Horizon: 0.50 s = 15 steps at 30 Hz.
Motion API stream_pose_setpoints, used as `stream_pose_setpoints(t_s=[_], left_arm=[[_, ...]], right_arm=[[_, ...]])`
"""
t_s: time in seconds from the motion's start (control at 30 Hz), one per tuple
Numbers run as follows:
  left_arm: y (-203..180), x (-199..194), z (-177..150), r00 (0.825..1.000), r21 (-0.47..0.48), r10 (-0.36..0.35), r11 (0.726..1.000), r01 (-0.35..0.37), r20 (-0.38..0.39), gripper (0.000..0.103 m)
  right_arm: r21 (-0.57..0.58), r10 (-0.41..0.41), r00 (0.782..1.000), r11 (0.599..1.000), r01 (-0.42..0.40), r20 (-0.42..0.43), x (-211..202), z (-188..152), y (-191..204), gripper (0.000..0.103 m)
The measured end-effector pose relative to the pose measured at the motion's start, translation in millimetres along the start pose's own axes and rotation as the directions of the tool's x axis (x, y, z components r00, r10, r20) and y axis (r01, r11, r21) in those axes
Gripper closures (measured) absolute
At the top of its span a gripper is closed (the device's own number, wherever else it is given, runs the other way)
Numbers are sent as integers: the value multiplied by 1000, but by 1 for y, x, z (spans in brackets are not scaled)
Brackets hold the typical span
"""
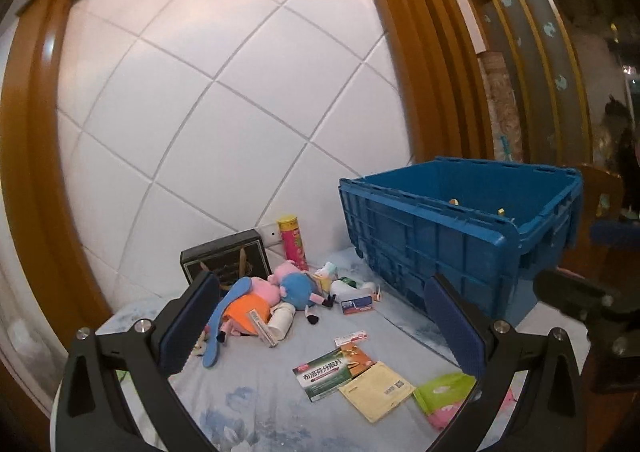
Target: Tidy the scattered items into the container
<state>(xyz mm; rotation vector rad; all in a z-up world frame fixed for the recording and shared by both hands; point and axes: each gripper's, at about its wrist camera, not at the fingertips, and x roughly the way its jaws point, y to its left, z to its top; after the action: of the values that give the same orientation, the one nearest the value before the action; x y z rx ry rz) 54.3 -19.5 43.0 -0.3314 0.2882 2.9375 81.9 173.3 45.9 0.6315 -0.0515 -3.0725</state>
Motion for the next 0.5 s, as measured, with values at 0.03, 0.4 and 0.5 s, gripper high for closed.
stream_pose_setpoints(t_s=[0.03, 0.4, 0.5], left_arm=[[4, 0, -1, 1000, -3, 4, 1000, -4, -3, 0], [21, 9, -9, 997, -16, 53, 998, -54, -50, 0], [22, 12, -10, 996, -18, 62, 998, -63, -60, 0]], right_arm=[[-6, 8, 1000, 1000, -8, -2, 1, 0, 4, 7], [-30, 61, 998, 998, -62, -13, 10, 2, 23, 7], [-35, 62, 998, 997, -63, -14, 11, 3, 23, 7]])
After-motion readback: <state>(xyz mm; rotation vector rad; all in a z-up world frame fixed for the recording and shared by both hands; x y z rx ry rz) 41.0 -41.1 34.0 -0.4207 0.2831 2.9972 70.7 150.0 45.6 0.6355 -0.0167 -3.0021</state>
